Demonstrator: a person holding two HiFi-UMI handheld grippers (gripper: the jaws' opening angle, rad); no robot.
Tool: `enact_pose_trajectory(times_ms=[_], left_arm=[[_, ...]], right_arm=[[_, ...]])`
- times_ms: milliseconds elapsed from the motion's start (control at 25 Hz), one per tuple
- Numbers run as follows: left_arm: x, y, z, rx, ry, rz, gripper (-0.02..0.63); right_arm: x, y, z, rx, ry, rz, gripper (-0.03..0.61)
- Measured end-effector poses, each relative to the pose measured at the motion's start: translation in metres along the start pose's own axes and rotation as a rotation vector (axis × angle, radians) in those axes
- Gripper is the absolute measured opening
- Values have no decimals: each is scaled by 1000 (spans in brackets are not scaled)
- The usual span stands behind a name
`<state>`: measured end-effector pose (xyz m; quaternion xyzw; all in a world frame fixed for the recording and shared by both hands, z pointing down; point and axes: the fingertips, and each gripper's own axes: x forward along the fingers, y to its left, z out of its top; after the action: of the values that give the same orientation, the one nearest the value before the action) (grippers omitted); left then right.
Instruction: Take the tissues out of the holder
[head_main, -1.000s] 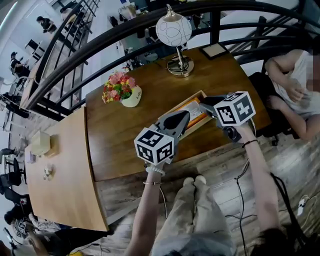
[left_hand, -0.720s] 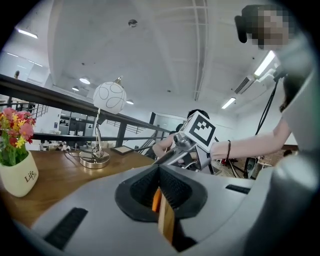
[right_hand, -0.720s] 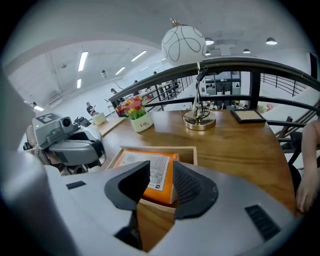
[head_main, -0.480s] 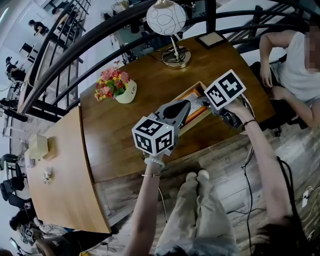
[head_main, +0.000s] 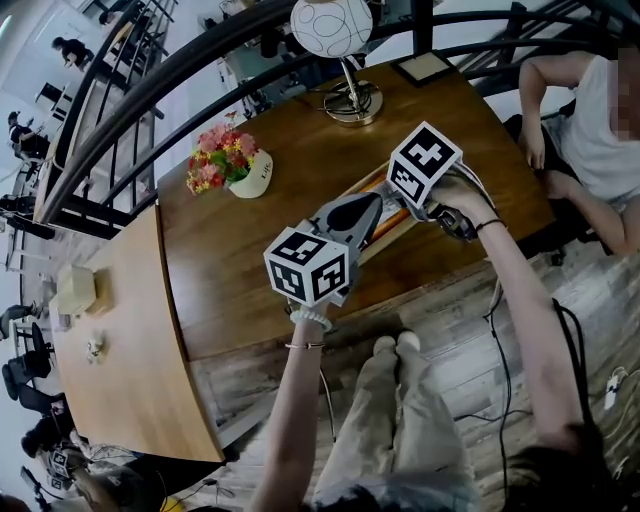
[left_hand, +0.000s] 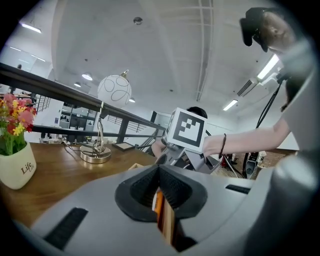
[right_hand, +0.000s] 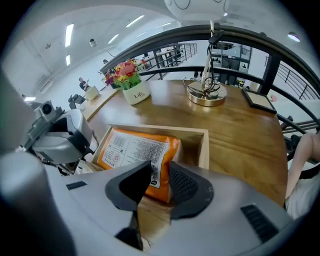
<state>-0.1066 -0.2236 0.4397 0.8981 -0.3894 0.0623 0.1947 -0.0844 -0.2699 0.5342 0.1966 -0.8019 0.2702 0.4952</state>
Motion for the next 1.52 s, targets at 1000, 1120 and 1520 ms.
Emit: enact_pose_trajectory(times_ms=[1000,1120,1520], left_arm=[[-40,-1,14,23,-50,37,8],[-43,-4,23,35,-68,32,8],[-52,-18,52,82,-123,-8,8]], right_arm=[[-66,21,17,-119,-334,-137,23],[-80,22,18,-146,-338,-181,23],[-131,27,21,-152,-411,-250,23]])
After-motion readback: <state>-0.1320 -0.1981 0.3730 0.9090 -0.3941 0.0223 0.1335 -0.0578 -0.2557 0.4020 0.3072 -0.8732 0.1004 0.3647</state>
